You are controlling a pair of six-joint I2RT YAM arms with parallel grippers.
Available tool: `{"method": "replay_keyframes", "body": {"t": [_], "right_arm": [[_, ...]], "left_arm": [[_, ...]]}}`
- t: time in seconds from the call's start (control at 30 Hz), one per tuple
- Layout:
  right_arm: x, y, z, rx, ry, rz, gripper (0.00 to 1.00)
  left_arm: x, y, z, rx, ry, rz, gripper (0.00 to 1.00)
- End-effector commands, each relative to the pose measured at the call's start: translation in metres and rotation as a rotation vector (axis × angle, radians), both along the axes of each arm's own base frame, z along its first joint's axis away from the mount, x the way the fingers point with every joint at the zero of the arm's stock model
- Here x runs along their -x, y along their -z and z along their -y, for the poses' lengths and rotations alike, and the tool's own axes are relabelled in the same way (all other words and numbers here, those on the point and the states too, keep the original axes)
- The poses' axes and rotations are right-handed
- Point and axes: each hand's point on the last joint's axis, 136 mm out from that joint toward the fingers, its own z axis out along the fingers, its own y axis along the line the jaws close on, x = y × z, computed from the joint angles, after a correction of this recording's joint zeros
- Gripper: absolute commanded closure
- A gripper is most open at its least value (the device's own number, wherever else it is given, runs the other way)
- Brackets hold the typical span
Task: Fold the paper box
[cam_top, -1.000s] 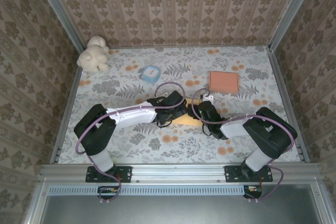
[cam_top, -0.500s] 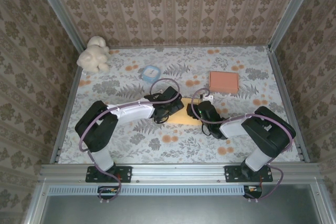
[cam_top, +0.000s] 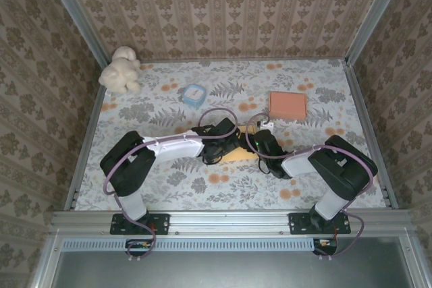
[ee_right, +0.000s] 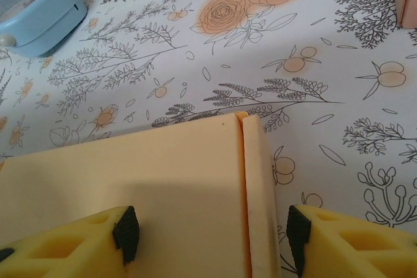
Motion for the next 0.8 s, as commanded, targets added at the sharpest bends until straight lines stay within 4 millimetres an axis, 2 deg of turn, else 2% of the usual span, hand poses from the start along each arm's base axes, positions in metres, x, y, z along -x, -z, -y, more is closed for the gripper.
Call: {"method": "replay_keyframes", "body": {"t": [0.0, 0.1, 0.27, 0.4, 0.57, 0.7, 0.77], "right_arm": [[0.024, 0.045, 0.011, 0.068, -0.015, -0.157, 0.36], [0.026, 0.046, 0.01, 0.048, -0.011, -0.156, 0.37], [0.029, 0.051, 0.005, 0.023, -0.027, -0.169, 0.37], [0.036, 0.042, -0.003, -0.064, -0.058, -0.16, 0.39], [0.047, 0.029, -0.016, -0.152, -0.103, -0.156, 0.4], [0.055, 0.018, -0.025, -0.206, -0.121, -0.133, 0.4], [0.058, 0.013, -0.03, -0.213, -0.136, -0.123, 0.4]], "left_arm": [[0.005, -0.014, 0.004, 0.03, -0.033, -0.005, 0.06], [0.006, -0.013, 0.004, 0.035, -0.05, -0.009, 0.06], [-0.005, -0.012, -0.001, 0.013, -0.079, 0.016, 0.06], [-0.016, -0.007, -0.005, -0.004, -0.088, 0.011, 0.07], [-0.02, 0.001, 0.001, 0.014, -0.081, -0.016, 0.08], [-0.024, -0.003, 0.003, 0.014, -0.078, -0.004, 0.08], [-0.032, -0.008, 0.002, 0.001, -0.071, 0.027, 0.08]]}}
